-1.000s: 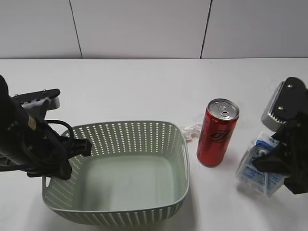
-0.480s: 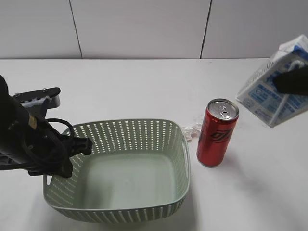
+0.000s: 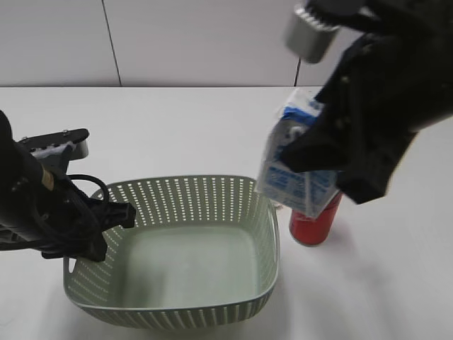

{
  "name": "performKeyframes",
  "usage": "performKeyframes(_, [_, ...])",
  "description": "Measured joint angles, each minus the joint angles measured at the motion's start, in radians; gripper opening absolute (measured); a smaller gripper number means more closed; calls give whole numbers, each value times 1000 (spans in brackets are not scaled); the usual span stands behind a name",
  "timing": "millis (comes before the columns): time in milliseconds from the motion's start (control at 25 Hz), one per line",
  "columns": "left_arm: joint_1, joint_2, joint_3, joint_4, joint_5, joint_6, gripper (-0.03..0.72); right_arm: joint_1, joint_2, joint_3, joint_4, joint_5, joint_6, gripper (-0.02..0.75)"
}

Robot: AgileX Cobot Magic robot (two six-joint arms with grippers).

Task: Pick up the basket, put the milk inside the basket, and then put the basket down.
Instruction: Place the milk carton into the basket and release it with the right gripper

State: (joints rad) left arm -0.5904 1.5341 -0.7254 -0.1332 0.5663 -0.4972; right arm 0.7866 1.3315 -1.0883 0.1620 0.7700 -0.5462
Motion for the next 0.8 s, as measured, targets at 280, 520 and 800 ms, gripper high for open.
performKeyframes(280, [0,0,0,-8,1,0,-2,113,220,-140,-21,-46,133,313])
performKeyframes(520, [0,0,0,-14,1,1,-2,114,378,-156,6,-80,144,312])
performKeyframes(800, [0,0,0,-14,1,1,-2,114,488,-156,47,-104,53,312])
